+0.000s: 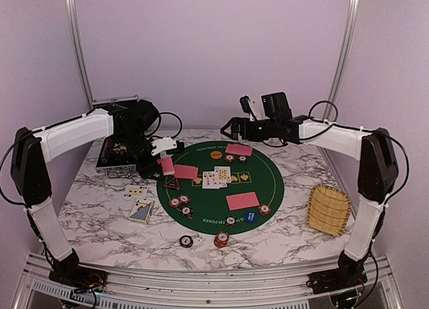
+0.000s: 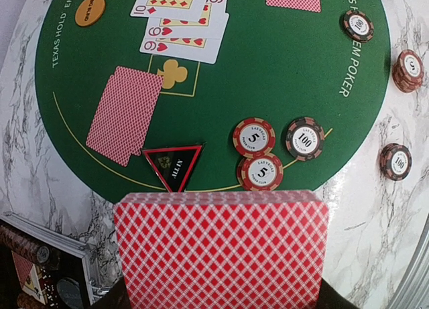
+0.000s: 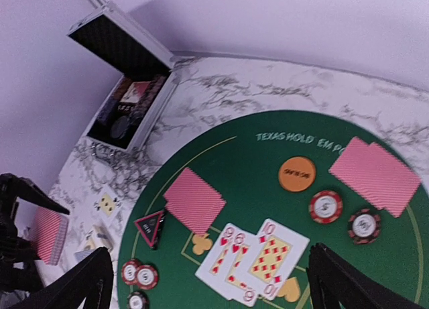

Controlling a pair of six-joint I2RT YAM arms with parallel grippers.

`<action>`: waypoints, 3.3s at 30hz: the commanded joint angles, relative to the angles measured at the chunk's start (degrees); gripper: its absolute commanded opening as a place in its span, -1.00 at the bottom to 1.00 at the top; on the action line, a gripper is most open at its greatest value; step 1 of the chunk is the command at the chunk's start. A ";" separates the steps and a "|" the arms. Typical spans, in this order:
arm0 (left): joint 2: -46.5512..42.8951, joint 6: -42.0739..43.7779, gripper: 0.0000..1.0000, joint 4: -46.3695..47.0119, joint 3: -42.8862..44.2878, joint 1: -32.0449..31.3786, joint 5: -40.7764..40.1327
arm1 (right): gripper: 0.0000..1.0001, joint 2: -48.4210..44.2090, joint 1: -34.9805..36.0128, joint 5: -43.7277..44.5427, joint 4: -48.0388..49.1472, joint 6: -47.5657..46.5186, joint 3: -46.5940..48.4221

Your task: Distribute texas hold em gaming equipment

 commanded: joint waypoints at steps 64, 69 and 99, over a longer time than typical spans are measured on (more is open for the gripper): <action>2.58 -0.86 -1.00 -0.92 6.80 -4.18 1.37 | 0.43 26.44 13.96 -37.73 32.64 45.30 9.15; 2.23 -0.83 -1.00 -0.92 6.62 -4.17 1.24 | 0.27 24.36 12.19 -37.66 31.85 44.16 5.18; 2.07 -0.56 -1.00 -0.93 4.94 -3.56 -0.01 | -1.00 14.06 8.72 -40.14 28.63 40.74 -1.46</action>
